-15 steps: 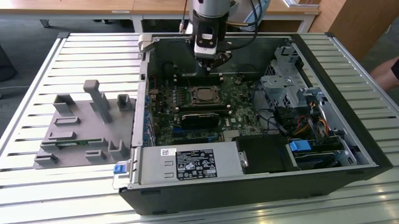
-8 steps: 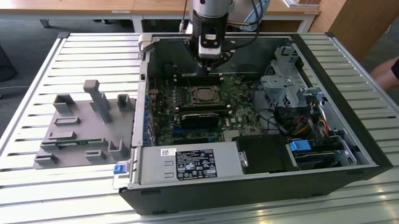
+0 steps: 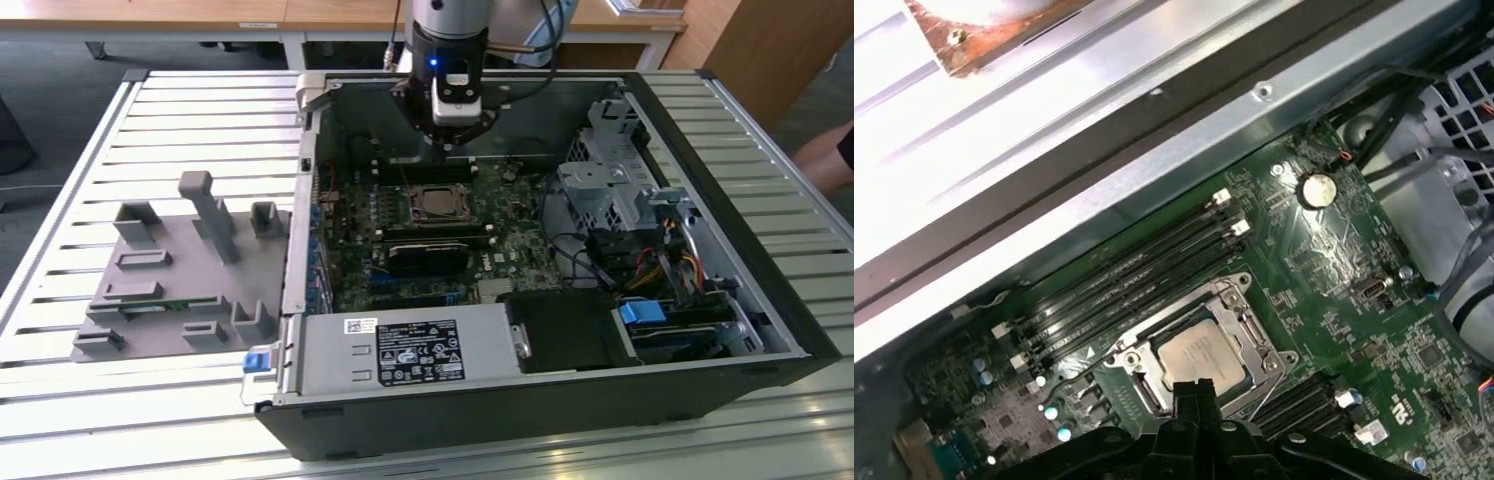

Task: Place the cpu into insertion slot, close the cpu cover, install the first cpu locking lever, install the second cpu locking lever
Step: 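Install the first cpu locking lever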

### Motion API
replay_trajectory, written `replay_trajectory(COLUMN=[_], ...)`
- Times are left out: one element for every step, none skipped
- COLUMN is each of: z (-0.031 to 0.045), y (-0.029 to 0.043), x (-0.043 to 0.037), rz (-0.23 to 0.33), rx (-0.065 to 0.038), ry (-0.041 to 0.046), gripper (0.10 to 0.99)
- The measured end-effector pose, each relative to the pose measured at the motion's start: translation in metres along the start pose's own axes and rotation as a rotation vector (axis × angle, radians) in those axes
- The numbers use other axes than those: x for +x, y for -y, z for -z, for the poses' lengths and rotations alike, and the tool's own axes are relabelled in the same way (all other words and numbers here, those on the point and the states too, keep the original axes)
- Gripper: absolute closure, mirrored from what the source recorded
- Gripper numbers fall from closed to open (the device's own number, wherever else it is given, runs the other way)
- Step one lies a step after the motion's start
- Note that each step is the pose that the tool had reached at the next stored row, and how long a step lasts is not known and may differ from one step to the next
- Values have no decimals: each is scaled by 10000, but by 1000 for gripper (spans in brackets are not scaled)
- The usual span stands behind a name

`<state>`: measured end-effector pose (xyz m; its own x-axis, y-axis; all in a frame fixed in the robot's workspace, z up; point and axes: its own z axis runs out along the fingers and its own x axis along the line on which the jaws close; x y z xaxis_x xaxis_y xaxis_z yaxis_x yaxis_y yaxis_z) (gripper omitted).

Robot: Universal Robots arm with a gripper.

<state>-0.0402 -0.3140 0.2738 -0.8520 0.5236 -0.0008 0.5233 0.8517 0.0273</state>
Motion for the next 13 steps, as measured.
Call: replay_trajectory(z=[0, 0, -1, -1, -1, -1, -1, -1, -1, -1, -1, -1, -1], y=[0, 0, 0, 0, 0, 0, 0, 0, 0, 0, 0, 0, 0], x=[0, 0, 0, 0, 0, 0, 0, 0, 0, 0, 0, 0, 0], rz=[175, 353, 523, 670, 805, 934, 1074, 1212, 1338, 1465, 1577, 1683, 1790], rx=[0, 0, -1, 0, -1, -1, -1, -1, -1, -1, -2, -2, -2], ry=[-5, -10, -14, -18, -22, -26, -29, -33, -37, -40, -43, -46, -49], gripper=[980, 980, 980, 980, 980, 980, 980, 980, 980, 980, 980, 980, 980])
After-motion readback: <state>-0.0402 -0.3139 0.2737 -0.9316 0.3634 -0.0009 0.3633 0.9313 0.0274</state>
